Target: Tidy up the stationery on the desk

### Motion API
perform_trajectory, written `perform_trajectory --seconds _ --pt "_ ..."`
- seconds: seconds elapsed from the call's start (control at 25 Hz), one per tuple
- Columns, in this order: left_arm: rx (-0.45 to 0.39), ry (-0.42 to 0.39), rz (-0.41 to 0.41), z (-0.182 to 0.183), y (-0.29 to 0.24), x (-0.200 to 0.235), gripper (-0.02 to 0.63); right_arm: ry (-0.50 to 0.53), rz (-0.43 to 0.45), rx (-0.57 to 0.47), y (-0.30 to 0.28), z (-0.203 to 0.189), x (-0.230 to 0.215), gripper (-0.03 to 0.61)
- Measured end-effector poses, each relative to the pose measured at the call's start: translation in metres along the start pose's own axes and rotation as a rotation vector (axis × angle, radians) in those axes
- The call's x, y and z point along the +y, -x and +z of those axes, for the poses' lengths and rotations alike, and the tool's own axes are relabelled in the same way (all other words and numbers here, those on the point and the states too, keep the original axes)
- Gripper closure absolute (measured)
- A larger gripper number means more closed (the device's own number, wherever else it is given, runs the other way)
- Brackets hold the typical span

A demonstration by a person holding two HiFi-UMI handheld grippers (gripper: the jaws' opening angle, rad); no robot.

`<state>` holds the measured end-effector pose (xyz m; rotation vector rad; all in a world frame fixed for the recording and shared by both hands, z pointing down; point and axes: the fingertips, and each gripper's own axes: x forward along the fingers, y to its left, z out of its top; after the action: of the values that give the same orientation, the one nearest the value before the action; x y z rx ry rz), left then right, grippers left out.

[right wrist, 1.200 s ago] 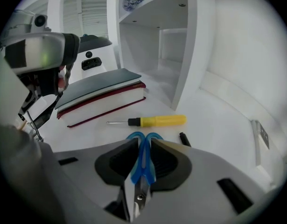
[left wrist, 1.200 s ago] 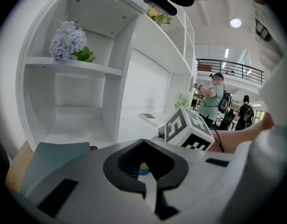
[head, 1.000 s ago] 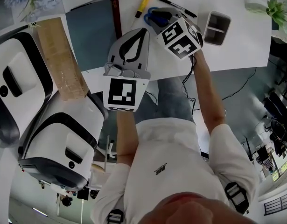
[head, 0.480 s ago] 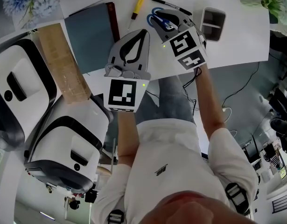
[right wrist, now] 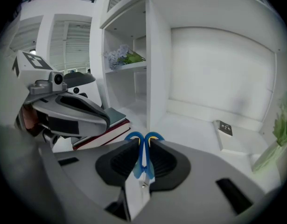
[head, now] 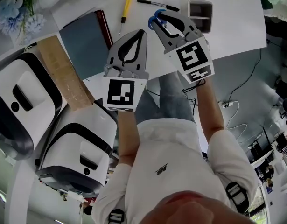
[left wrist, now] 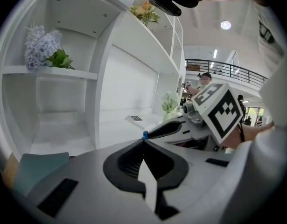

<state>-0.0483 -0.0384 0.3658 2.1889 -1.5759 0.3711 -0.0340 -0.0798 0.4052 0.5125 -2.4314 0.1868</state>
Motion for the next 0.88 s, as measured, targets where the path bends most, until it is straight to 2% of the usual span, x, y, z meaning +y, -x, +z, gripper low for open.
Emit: perform_trajectory --seconds 0.48,0.88 --pt "-0.025 -0.047 -0.081 0.026 -0.011 -0.031 0.614 -0.078 -0.145 -0.125 0.068 0.027 -0.029 0.522" --pt "-0.028 -0.072 -0.159 0.037 -0.029 -0.061 0.614 -0.143 -0.266 -0.166 0.114 0.018 -0.066 0.523"
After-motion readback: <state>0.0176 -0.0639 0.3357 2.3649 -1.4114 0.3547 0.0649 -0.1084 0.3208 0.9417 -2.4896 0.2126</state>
